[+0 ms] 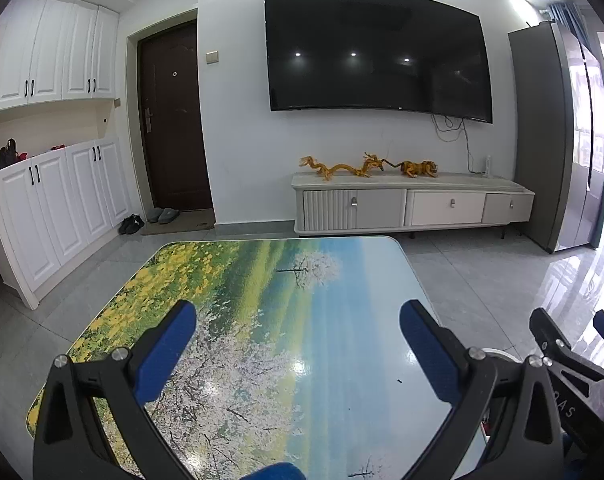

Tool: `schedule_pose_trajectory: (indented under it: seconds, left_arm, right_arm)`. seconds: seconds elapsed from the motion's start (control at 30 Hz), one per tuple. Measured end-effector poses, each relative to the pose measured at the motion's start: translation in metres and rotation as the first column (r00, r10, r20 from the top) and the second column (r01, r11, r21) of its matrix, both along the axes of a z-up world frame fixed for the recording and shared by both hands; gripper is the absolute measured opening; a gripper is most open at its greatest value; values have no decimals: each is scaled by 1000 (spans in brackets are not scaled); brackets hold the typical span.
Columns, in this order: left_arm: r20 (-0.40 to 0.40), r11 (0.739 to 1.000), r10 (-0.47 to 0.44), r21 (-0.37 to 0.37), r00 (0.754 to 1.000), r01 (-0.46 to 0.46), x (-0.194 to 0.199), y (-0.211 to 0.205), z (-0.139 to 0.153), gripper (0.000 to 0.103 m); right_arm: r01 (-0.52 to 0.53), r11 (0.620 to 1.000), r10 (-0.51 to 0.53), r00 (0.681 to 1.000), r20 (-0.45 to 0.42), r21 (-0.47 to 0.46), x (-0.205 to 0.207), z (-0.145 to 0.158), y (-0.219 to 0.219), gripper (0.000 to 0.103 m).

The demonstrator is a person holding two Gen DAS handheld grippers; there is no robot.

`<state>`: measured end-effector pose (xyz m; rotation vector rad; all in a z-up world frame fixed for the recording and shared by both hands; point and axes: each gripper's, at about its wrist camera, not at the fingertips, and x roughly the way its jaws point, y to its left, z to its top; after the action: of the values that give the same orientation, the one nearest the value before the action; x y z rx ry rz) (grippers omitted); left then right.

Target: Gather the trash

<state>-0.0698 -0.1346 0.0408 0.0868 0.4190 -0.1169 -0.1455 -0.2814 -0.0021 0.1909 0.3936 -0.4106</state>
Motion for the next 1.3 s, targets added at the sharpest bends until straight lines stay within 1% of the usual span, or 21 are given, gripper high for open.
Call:
schedule_pose_trajectory:
  seconds: [0.27, 0.43, 0.63, 0.8, 1.3]
  left_arm:
    - [-5, 1000, -3, 7, 1000, 4, -1, 0, -6, 102]
    - [-25, 1000, 6, -10, 1000, -6, 7, 5, -9, 102]
    - [-25, 1000, 7, -11, 1000, -7, 8, 5, -9, 102]
    - [-28, 1000, -2, -2, 1000, 2, 7, 1, -10, 102]
    - [-41, 1000, -7, 10, 999, 7, 11, -4, -15, 102]
  right_arm:
    - [2, 1000, -2, 1000, 0, -2, -1, 0, 3, 103]
    - [1, 1000, -1, 1000, 0, -19, -1, 2, 5, 103]
    - [14, 1000, -14, 1000, 5, -21, -2, 1, 1, 103]
    - [28, 1000, -28, 1000, 5, -10, -3, 0, -6, 103]
    - [21, 1000, -21, 1000, -13, 4, 1, -8, -8, 103]
